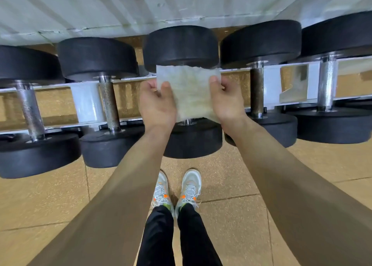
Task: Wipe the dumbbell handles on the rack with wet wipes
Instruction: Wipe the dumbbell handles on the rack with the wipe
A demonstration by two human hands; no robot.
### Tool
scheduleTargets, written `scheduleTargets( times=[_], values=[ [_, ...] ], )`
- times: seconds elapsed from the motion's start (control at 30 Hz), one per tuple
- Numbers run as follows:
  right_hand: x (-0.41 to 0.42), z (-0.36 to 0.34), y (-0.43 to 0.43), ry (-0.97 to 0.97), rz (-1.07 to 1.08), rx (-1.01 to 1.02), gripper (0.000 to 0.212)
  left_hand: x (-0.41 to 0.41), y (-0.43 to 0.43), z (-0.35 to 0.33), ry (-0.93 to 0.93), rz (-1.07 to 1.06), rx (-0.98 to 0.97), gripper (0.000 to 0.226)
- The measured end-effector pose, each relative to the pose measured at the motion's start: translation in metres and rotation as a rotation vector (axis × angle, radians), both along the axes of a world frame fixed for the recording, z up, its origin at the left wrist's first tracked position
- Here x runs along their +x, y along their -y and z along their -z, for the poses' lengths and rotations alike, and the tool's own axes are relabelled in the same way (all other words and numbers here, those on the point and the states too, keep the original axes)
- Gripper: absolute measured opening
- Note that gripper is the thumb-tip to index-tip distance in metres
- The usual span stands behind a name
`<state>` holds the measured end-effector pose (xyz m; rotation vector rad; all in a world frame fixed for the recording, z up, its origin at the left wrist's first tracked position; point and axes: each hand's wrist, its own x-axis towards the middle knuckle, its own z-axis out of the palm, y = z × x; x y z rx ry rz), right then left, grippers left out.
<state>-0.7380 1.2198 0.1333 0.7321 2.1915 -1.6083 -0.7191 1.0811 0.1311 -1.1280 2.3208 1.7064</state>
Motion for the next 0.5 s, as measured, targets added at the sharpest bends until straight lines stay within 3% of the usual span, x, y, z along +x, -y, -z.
scheduleTargets(
  times=[0.07,0.17,0.27,0.33,0.43,0.5],
  values=[
    [-0.010,0.011,0.007,-0.060,-0.047,0.067,0.036,-0.008,0.001,0.010,0.054,-0.014,0.055,0.015],
    [-0.019,0.032,0.014,-0.123,-0.053,0.107,0.033,-0.011,0.003,0.020,0.166,-0.060,0.324,0.038],
    [-0.019,0.053,0.018,-0.141,-0.113,0.180,0.027,-0.008,0.007,0.029,0.191,-0.107,0.520,0.025],
    [-0.018,0.062,0.019,-0.142,-0.155,0.206,0.029,-0.011,0.010,0.034,0.180,-0.091,0.415,0.029],
    [-0.022,0.066,0.024,-0.094,-0.075,0.175,0.035,-0.015,0.014,0.043,0.062,0.084,0.069,0.022],
    [-0.026,0.067,0.027,-0.162,-0.022,0.171,0.030,-0.017,0.015,0.044,0.024,0.187,-0.096,0.015]
  ],
)
